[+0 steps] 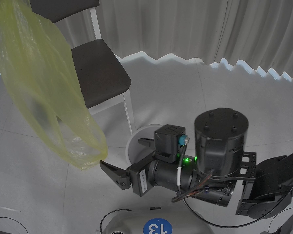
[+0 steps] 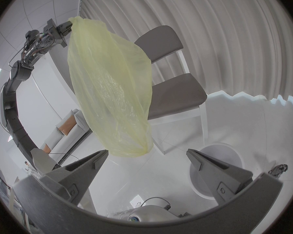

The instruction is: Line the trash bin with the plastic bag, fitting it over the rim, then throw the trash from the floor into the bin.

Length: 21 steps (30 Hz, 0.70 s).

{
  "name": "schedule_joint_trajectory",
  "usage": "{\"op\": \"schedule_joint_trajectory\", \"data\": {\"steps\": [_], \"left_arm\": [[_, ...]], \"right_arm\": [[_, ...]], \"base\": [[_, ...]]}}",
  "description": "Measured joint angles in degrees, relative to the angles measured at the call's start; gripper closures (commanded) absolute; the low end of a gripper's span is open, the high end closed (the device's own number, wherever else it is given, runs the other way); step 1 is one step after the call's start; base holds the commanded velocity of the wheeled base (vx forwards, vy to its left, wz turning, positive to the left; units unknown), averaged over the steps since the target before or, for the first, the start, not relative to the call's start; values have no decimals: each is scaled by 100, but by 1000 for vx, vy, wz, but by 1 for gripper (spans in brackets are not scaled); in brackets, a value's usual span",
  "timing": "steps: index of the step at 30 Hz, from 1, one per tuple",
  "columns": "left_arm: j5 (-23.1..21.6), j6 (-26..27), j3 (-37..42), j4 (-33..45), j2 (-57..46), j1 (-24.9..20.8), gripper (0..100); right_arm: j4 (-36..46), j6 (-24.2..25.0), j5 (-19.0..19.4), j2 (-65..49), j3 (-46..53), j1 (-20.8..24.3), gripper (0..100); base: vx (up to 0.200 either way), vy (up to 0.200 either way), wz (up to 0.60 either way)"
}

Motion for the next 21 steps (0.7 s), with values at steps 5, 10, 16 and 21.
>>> {"op": "schedule_joint_trajectory", "data": {"steps": [5, 10, 16, 21], "left_arm": [[0, -1, 16, 0, -27, -9, 100], [0, -1, 39, 0, -66, -23, 100], [1, 0, 49, 2, -105, -55, 100], [1, 0, 55, 4, -132, -91, 100]], "right_arm": [[20, -11, 0, 195, -273, 39, 0], [22, -135, 0, 411, -560, 46, 0], [38, -157, 0, 650, -841, 24, 0], [46, -160, 0, 818, -1009, -13, 0]], "base": [[0, 0, 0], [0, 0, 0], [0, 0, 0], [0, 0, 0]]}}
